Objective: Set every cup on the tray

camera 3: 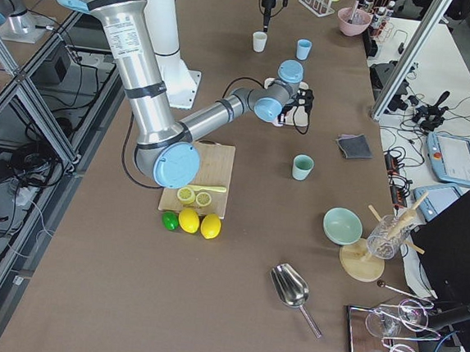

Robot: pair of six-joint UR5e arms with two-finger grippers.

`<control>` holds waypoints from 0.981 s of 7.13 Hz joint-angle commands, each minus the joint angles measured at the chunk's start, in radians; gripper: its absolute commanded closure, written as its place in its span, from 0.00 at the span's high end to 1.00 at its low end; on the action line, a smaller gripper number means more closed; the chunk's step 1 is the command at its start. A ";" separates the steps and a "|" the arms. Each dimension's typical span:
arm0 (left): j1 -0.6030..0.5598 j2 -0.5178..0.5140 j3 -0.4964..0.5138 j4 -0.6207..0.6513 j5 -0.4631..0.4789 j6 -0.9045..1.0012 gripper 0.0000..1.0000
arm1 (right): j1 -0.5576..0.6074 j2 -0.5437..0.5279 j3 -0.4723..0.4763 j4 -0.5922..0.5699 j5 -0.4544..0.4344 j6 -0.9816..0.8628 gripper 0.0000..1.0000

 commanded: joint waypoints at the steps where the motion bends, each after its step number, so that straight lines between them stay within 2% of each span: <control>1: 0.043 0.011 0.024 -0.029 0.028 0.000 0.93 | -0.056 0.052 -0.025 0.002 -0.064 0.043 0.00; 2: 0.054 0.014 0.029 -0.041 0.032 -0.003 0.72 | -0.083 0.076 -0.037 0.000 -0.086 0.068 0.00; 3: 0.055 0.012 0.030 -0.041 0.032 -0.004 0.18 | -0.099 0.076 -0.040 0.000 -0.117 0.070 0.00; 4: 0.055 0.006 0.042 -0.041 0.031 -0.004 0.00 | -0.100 0.105 -0.046 -0.026 -0.121 0.070 0.00; 5: 0.055 -0.009 0.038 -0.041 0.029 -0.007 0.00 | -0.109 0.134 -0.048 -0.097 -0.125 0.062 0.00; 6: 0.055 -0.050 0.042 -0.035 0.026 -0.012 0.00 | -0.113 0.138 -0.048 -0.098 -0.134 0.070 0.00; 7: 0.055 -0.105 0.045 -0.027 0.019 -0.012 0.00 | -0.117 0.139 -0.055 -0.100 -0.150 0.070 0.48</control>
